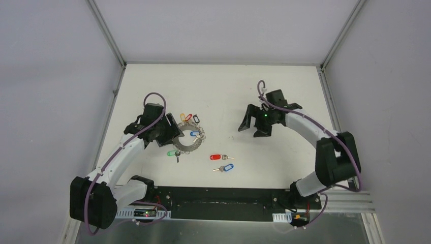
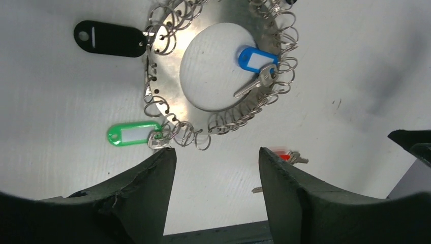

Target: Put the keys on the keyring

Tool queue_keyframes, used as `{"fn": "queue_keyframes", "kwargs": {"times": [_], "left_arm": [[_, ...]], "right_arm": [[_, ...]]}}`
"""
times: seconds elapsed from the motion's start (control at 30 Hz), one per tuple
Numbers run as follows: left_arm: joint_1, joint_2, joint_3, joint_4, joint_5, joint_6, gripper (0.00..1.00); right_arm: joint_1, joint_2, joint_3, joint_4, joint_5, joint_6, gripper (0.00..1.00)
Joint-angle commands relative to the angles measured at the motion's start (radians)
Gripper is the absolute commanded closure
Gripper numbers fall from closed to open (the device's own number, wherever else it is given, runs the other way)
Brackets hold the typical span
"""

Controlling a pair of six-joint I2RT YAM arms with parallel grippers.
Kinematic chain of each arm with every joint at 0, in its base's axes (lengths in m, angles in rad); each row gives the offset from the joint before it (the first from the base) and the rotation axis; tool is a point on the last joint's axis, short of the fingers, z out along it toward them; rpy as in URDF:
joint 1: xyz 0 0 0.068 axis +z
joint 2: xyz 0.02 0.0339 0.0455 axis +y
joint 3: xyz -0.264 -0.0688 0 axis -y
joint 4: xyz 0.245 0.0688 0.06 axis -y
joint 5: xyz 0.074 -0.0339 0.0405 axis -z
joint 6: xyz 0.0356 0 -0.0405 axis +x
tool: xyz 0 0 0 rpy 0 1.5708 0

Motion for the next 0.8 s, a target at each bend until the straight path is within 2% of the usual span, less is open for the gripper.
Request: {"fn": "queue_keyframes", "kwargs": {"times": [0.0, 0.17, 0.33, 0.5, 0.77], "left_arm": [[0.027, -0.007, 0.022, -0.085, -0.035, -0.008, 0.35], [0.04, -0.008, 0.013, -0.104, 0.001, -0.028, 0.28], [0.041, -0.06, -0.01, -0.102, 0.033, -0.053, 0.24], [0.041, -0.136, -0.03, -0.103, 0.062, -0.054, 0.22], [0.042, -0.185, 0.014, -0.103, 0.1, -0.045, 0.21]], "right_arm": [[0.129, 0.198, 0.173, 0.065, -0.031, -0.03, 0.1], [0.264, 0.474, 0.414, 0.049, -0.099, -0.029, 0.18], [0.349, 0.659, 0.611, 0.024, -0.142, -0.025, 0.29], [0.392, 0.754, 0.717, 0.022, -0.164, -0.012, 0.42], [0.409, 0.826, 0.77, 0.01, -0.17, -0.002, 0.72]]}}
